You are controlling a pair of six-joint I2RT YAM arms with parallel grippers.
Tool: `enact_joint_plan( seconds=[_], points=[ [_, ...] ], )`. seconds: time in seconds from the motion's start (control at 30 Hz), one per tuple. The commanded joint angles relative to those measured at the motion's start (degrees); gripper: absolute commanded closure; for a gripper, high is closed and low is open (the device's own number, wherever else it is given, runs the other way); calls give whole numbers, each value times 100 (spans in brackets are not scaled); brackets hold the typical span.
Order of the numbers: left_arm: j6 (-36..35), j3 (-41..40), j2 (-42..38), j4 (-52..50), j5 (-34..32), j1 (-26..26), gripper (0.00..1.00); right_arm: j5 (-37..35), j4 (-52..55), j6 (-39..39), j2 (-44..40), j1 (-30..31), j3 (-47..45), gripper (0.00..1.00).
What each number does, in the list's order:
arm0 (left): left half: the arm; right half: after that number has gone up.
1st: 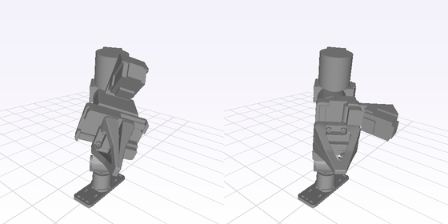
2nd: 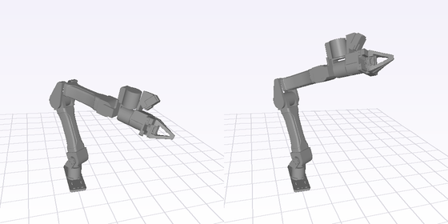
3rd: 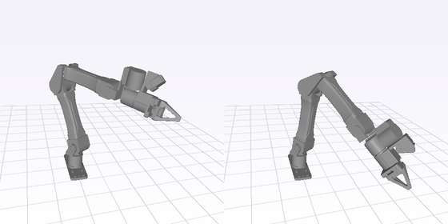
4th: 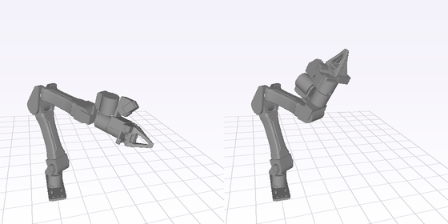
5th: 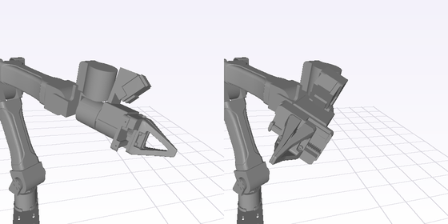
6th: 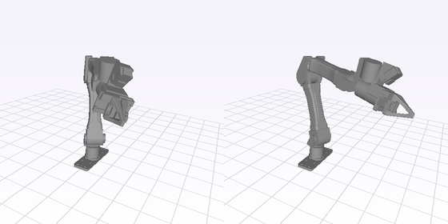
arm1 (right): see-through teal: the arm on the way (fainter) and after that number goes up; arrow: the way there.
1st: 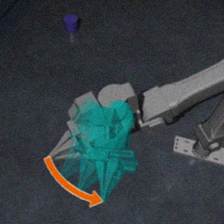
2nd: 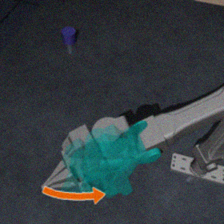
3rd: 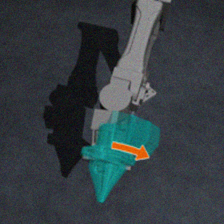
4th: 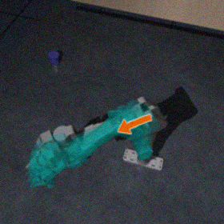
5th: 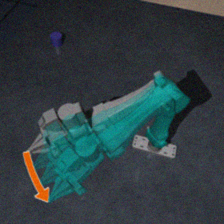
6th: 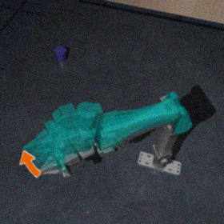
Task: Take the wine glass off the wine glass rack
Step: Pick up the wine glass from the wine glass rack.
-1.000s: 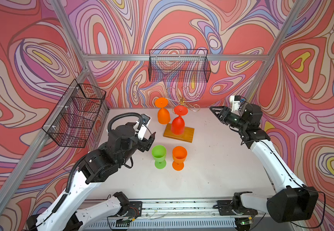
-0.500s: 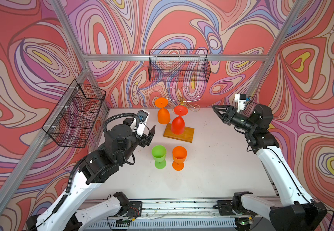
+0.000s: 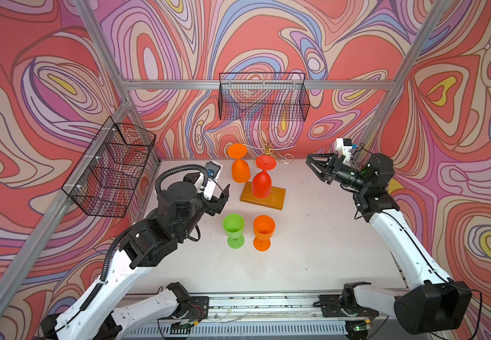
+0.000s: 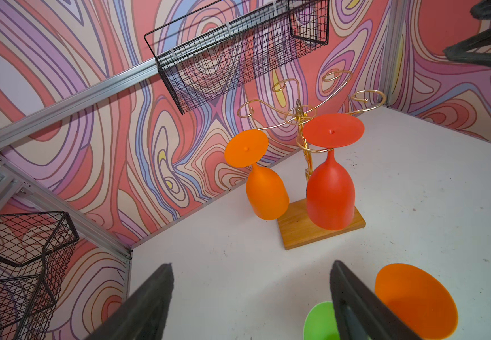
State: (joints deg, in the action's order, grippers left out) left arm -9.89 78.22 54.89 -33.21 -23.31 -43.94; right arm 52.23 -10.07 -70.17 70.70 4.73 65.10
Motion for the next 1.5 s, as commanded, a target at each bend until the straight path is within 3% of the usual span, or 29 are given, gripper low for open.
enact_joint_plan(
  seconds=[0.0, 0.23, 0.53, 0.83, 1.27, 1.47],
  points=[
    [-82, 5, 12, 89, -105, -27, 17, 166, -381, -278, 131, 268, -81, 56],
    [-145, 18, 56, 187, -55, -27, 17, 29, -778, -492, 539, 790, -178, 56],
    [-179, 1, 21, 188, -86, -27, 17, -127, -1029, -619, 771, 999, -248, 57],
    [-206, 18, 71, 188, -42, -27, 17, -560, -1147, -708, 802, 1222, -413, 60],
    [-277, 1, 118, 274, 19, -27, 17, -1712, -1160, -788, 495, 1616, -817, 62],
    [-287, -8, 134, 289, 72, -27, 17, -1810, -1122, -674, 621, 1758, -607, 60]
  ],
)
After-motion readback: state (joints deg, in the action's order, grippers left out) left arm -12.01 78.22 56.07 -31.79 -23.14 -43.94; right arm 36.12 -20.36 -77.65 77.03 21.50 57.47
